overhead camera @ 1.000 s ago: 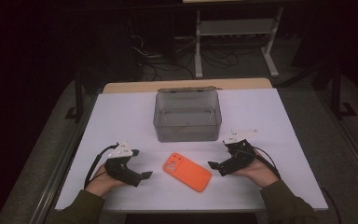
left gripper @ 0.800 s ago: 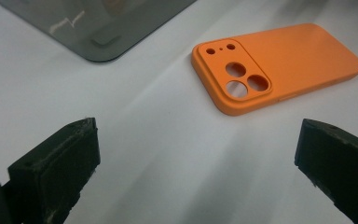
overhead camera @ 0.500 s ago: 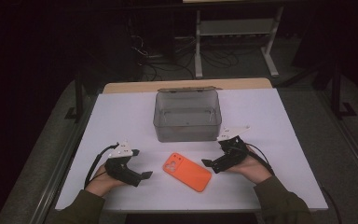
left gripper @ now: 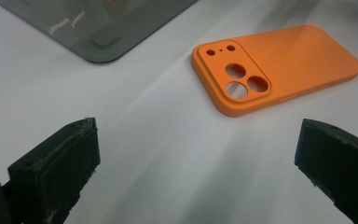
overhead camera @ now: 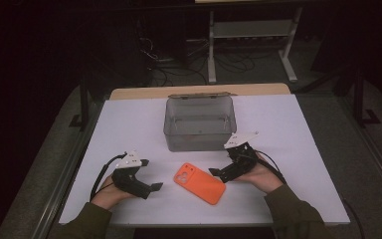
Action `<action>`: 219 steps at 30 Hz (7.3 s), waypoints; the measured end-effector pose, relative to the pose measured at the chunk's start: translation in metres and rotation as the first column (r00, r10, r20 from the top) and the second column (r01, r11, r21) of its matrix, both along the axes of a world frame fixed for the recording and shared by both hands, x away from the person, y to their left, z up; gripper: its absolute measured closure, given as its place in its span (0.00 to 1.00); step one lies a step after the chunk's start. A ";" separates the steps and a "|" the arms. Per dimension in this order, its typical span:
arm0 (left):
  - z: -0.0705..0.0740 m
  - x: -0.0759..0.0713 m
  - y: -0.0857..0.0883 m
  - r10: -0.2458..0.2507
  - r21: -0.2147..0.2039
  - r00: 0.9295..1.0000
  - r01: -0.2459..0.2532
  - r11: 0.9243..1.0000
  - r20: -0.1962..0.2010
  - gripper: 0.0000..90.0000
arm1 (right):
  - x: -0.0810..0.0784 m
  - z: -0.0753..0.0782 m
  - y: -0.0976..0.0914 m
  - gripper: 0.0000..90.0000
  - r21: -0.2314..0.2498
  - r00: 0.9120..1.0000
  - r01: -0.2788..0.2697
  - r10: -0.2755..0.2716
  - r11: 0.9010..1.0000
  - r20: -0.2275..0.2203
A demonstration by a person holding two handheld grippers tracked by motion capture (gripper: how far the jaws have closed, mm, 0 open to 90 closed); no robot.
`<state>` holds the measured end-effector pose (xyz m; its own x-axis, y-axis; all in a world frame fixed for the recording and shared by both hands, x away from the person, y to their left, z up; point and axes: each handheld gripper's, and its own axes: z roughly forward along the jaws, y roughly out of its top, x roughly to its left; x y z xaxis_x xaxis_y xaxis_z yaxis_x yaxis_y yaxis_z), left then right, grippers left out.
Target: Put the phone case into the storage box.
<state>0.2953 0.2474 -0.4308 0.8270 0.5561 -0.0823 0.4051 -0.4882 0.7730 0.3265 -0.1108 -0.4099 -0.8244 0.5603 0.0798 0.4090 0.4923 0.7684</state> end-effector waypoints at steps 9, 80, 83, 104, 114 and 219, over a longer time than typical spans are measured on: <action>0.000 0.000 0.000 -0.003 -0.002 1.000 0.003 1.000 0.001 0.00 | 0.002 0.001 0.011 0.00 -0.004 1.000 -0.016 0.016 1.000 -0.002; 0.000 -0.001 -0.001 -0.004 0.001 1.000 0.004 1.000 -0.001 0.00 | -0.017 -0.006 0.055 0.00 -0.191 0.987 -0.127 0.105 0.973 -0.121; 0.000 0.000 0.000 -0.004 0.001 1.000 0.004 1.000 -0.001 0.00 | -0.018 -0.008 0.057 0.00 -0.207 0.986 -0.133 0.107 0.969 -0.130; 0.000 -0.001 0.000 -0.005 0.003 1.000 0.005 1.000 0.001 0.00 | -0.023 -0.021 0.065 0.00 -0.285 0.974 -0.184 0.137 0.941 -0.180; 0.000 -0.001 -0.001 -0.004 0.002 1.000 0.004 1.000 -0.001 0.00 | -0.024 -0.026 0.067 0.00 -0.320 0.971 -0.197 0.139 0.927 -0.196; -0.001 -0.001 -0.001 -0.004 0.007 1.000 0.004 1.000 -0.002 0.00 | -0.036 -0.028 0.062 0.17 -0.325 0.978 -0.188 0.145 0.927 -0.151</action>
